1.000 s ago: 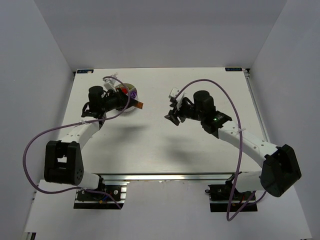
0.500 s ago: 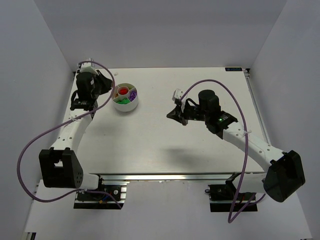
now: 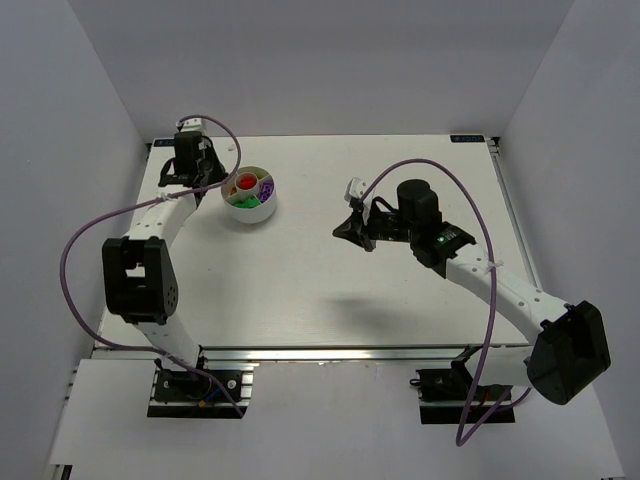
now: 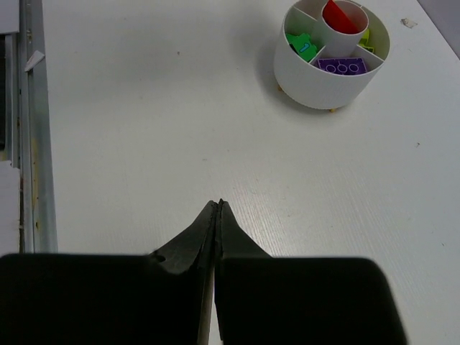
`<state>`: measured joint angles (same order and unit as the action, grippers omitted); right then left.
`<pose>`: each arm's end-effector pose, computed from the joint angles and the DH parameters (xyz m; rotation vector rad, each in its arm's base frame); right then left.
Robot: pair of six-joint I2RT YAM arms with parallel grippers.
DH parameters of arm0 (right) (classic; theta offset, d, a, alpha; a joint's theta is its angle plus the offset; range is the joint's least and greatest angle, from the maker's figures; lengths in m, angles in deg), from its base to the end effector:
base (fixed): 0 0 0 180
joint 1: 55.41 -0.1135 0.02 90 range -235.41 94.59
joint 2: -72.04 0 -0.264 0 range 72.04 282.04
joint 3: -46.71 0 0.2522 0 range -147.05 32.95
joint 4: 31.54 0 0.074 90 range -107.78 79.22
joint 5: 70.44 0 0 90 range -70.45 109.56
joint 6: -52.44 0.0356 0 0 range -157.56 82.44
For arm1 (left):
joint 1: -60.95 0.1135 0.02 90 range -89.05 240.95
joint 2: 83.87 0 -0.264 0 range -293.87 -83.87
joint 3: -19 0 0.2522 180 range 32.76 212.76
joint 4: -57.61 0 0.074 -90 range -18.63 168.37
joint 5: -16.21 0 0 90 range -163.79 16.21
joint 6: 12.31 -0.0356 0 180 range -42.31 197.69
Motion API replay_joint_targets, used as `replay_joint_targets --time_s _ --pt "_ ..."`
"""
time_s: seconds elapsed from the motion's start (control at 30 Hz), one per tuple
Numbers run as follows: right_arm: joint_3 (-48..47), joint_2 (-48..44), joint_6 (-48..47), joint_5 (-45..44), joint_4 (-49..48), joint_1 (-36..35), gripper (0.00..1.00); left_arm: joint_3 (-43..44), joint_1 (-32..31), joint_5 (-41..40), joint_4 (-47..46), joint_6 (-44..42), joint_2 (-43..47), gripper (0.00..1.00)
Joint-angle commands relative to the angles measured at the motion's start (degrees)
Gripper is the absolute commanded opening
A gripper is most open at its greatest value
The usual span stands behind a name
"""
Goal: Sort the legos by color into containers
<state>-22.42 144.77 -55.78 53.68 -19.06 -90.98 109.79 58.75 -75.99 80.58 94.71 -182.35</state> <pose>0.2265 0.1865 0.3211 -1.1990 1.4341 0.7593 0.4029 -0.0141 0.2850 -0.2949 2.0889 -0.1607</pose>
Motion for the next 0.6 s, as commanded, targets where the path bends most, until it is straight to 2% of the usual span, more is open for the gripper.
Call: replay_joint_targets --time_s 0.0,0.27,0.33,0.37,0.43,0.47,0.57 --pt "-0.6 -2.0 0.6 1.1 -0.6 0.4 0.01 3.8 0.0 2.0 1.5 -1.5 -0.4 0.00" --pt "-0.5 -2.2 0.6 1.5 -0.7 0.6 0.05 5.9 -0.1 5.4 2.6 -2.3 -5.2 0.01" --pt "-0.5 -2.2 0.6 1.6 -0.7 0.7 0.06 6.6 -0.1 5.2 2.7 -2.3 -6.2 0.07" --pt "-0.5 -2.2 0.6 1.6 -0.7 0.8 0.06 6.8 -0.1 5.0 2.9 -2.4 -6.4 0.18" --pt "-0.5 -2.2 0.8 1.7 -0.7 0.9 0.07 7.1 -0.1 4.2 3.1 -2.5 -6.7 0.32" --pt "-0.5 -2.2 0.8 1.8 -0.7 1.1 0.08 7.2 0.0 3.3 3.4 -2.6 -6.8 0.44" --pt "-0.5 -2.2 1.0 2.0 -0.7 1.5 0.09 7.5 -0.1 -0.1 4.1 -2.9 -6.8 0.56"
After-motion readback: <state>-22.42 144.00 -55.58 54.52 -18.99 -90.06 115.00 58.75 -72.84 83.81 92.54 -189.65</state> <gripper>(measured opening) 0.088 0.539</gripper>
